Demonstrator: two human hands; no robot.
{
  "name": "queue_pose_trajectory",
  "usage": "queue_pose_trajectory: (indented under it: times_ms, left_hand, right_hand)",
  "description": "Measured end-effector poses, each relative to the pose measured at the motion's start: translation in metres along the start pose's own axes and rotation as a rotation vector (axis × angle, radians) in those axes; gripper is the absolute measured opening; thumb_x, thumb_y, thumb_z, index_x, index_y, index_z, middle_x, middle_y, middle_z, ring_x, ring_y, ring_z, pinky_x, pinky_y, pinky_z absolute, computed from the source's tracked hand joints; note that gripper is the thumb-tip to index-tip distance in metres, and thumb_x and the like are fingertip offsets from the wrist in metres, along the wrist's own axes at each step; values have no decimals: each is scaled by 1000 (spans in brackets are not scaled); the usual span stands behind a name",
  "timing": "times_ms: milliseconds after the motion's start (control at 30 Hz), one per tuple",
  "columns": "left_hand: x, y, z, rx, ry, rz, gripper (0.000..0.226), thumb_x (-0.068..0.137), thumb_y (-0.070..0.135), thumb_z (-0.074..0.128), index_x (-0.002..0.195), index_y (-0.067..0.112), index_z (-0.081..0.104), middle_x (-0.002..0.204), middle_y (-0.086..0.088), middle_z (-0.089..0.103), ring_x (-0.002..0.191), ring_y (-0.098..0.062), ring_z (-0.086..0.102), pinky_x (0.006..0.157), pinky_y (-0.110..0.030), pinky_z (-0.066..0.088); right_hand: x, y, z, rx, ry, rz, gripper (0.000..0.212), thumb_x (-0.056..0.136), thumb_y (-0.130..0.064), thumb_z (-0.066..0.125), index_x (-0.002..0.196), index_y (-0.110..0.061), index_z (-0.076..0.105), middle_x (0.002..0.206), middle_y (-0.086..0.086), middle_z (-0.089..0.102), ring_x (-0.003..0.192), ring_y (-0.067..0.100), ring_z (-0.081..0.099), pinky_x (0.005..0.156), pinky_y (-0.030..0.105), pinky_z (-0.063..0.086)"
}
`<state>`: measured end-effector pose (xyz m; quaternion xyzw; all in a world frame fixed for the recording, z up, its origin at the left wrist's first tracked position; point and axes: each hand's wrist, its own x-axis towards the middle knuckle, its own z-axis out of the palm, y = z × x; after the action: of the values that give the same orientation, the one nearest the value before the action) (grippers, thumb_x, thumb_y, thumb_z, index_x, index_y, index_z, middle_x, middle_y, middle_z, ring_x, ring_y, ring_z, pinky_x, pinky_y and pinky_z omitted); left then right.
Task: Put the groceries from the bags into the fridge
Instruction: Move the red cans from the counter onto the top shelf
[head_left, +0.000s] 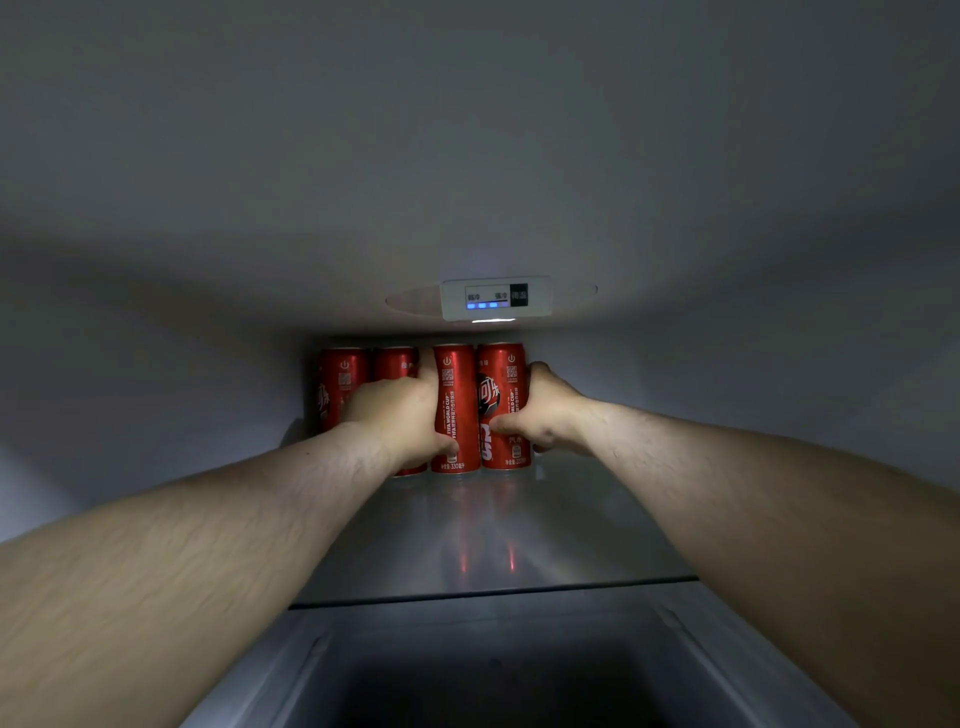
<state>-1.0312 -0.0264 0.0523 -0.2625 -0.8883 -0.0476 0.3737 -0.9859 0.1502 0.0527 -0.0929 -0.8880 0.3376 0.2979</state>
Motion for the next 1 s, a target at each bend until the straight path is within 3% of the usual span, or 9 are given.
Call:
queue_pose_trajectory:
  times_ms: [167,467,733,867,1000]
  left_hand:
    - [-2,2,1,-14,-2,6,108,74,58,72,151,23,5,121,-3,61,100,-23,64,73,-33,52]
    - [1,-1,4,3,0,-2,108,73,60,72,150,24,7,122,-4,61,100,-23,65,78,-37,56]
    - [-2,1,3,113,-13,15,111,75,63,68,151,18,2,120,-9,62,96,-27,65,77,-40,57]
    - [-7,3,-1,196,-101,33,112,79,59,66,152,12,-3,123,-11,60,98,-27,65,77,-39,56]
    - [-14,-1,-11,129,-108,18,100,80,57,67,150,13,11,123,-7,61,98,-24,64,71,-35,53]
  right_hand:
    - [2,7,-1,4,14,-16,78,65,-31,89,129,-25,45,118,-2,63,108,22,64,93,48,54]
    - [-10,2,-6,14,-16,8,69,79,-25,81,135,-20,41,124,2,60,113,25,61,97,46,52]
    - [-27,-1,-15,-198,-143,64,72,82,-35,77,140,-19,37,126,4,58,110,26,61,87,42,56]
    - [-41,-7,-22,-305,-238,85,58,89,-34,70,139,-19,45,128,3,60,99,19,59,83,35,51]
    - [-50,-10,-21,-227,-256,52,60,88,-25,72,142,-21,45,135,3,59,121,23,58,107,43,45]
